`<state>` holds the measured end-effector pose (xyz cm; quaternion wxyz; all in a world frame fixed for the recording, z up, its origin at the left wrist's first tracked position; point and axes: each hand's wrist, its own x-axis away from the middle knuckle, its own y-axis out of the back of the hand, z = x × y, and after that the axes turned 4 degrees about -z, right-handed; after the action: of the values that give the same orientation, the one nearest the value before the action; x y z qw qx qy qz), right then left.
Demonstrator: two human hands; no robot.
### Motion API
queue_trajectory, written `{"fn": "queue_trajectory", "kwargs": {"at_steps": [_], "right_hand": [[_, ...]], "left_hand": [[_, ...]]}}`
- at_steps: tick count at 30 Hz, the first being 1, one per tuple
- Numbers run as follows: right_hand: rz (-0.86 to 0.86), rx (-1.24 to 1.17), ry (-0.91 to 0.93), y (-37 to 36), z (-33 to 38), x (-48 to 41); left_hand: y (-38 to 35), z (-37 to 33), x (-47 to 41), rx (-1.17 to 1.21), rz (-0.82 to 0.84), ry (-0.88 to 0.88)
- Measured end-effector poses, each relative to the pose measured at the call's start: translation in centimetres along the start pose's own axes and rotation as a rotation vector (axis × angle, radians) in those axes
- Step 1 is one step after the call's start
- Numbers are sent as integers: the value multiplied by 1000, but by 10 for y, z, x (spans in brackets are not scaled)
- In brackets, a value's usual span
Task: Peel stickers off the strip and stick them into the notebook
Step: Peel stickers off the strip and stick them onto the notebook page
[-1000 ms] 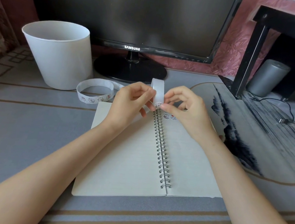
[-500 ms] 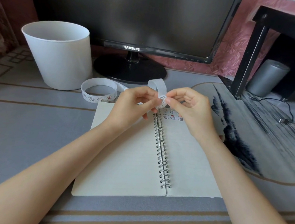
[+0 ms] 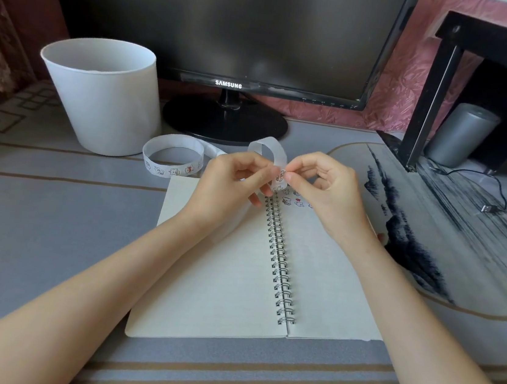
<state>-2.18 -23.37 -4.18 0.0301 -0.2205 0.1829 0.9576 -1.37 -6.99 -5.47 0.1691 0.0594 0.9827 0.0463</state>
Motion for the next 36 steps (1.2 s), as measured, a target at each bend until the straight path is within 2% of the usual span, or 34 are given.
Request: {"fn": "queue_trajectory", "kwargs": {"at_steps": [5,11,14,18,22,25,29,36], "right_hand": [[34,57,-13,1,4,3],[96,98,110,3,2,3],[94,39,96,5,2,1],[-21,-128,-89,14,6,-4],[-89,-79,-327,30,0,-9],[-126,3,-425,37,-7,-10],[-75,184,-549,44,-12,-9],[-17,264,-622,52,-13,-8]], "left_hand": [[2,-1,-1,9,-9,17],[2,0,-2,20,-38,53],[3,0,-2,22,-62,52],[3,0,-3,17,-81,60],[3,0,-2,-2,-80,56],[3,0,-2,1,-80,61],[3,1,-2,-7,-74,58],[3,1,-2,-15,-71,54]]}}
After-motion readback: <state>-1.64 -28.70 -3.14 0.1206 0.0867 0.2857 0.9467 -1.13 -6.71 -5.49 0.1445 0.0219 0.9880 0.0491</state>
